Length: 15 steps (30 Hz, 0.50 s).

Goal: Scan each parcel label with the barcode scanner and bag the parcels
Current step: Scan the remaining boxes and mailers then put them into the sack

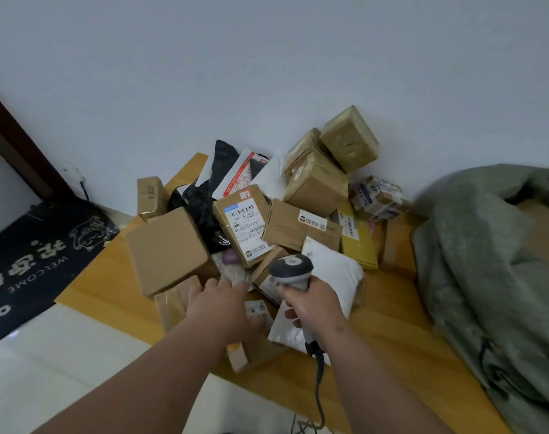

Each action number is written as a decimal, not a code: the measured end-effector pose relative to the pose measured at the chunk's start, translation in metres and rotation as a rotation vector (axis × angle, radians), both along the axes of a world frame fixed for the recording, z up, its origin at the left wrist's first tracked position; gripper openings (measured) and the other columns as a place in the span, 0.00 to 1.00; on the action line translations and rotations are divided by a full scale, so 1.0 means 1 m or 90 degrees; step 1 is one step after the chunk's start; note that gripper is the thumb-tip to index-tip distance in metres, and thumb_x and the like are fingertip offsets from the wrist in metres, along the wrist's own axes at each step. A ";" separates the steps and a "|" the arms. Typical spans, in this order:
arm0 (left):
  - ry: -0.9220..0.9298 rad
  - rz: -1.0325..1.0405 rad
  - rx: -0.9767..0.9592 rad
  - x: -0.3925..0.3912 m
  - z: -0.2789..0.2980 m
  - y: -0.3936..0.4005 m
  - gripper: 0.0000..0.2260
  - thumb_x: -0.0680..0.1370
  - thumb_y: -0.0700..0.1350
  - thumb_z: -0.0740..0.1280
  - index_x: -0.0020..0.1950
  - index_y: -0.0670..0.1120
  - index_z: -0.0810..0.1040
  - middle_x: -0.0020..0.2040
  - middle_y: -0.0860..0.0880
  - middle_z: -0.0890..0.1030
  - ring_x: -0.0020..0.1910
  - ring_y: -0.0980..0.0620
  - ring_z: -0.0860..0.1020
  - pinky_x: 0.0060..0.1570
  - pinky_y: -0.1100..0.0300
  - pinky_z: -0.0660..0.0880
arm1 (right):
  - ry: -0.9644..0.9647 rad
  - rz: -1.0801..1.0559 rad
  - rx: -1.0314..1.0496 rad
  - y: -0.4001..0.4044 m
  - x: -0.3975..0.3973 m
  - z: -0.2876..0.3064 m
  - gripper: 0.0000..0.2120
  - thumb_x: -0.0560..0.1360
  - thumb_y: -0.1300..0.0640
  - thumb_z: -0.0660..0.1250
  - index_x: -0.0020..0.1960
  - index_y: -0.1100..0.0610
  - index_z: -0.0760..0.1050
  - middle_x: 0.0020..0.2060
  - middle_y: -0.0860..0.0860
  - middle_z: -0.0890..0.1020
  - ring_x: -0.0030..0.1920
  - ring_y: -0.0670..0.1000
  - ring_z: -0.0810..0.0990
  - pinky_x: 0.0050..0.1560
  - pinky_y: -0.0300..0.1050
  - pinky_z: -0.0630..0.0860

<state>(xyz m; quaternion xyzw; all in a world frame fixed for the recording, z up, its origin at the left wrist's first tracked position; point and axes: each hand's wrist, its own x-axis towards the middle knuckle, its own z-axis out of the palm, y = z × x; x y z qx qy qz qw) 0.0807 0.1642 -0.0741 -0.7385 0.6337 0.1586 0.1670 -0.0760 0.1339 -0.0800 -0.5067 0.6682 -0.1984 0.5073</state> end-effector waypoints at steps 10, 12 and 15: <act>-0.055 -0.140 0.077 -0.024 -0.008 0.019 0.47 0.66 0.64 0.74 0.78 0.57 0.52 0.76 0.44 0.60 0.74 0.41 0.59 0.70 0.42 0.56 | -0.018 -0.062 0.011 0.024 -0.020 -0.013 0.07 0.76 0.51 0.70 0.53 0.50 0.75 0.45 0.51 0.83 0.45 0.53 0.84 0.52 0.53 0.83; -0.052 -0.148 0.047 -0.023 -0.006 0.021 0.42 0.70 0.57 0.73 0.78 0.56 0.55 0.75 0.44 0.62 0.73 0.42 0.61 0.70 0.43 0.58 | -0.027 -0.091 0.005 0.032 -0.022 -0.014 0.07 0.77 0.51 0.70 0.53 0.50 0.75 0.45 0.51 0.83 0.45 0.52 0.84 0.52 0.53 0.83; -0.055 -0.143 0.006 -0.021 0.002 0.019 0.36 0.73 0.56 0.70 0.77 0.55 0.58 0.73 0.43 0.64 0.72 0.42 0.62 0.69 0.43 0.59 | -0.042 -0.134 -0.001 0.042 -0.021 -0.013 0.07 0.77 0.51 0.71 0.52 0.50 0.73 0.44 0.49 0.81 0.45 0.51 0.84 0.50 0.50 0.83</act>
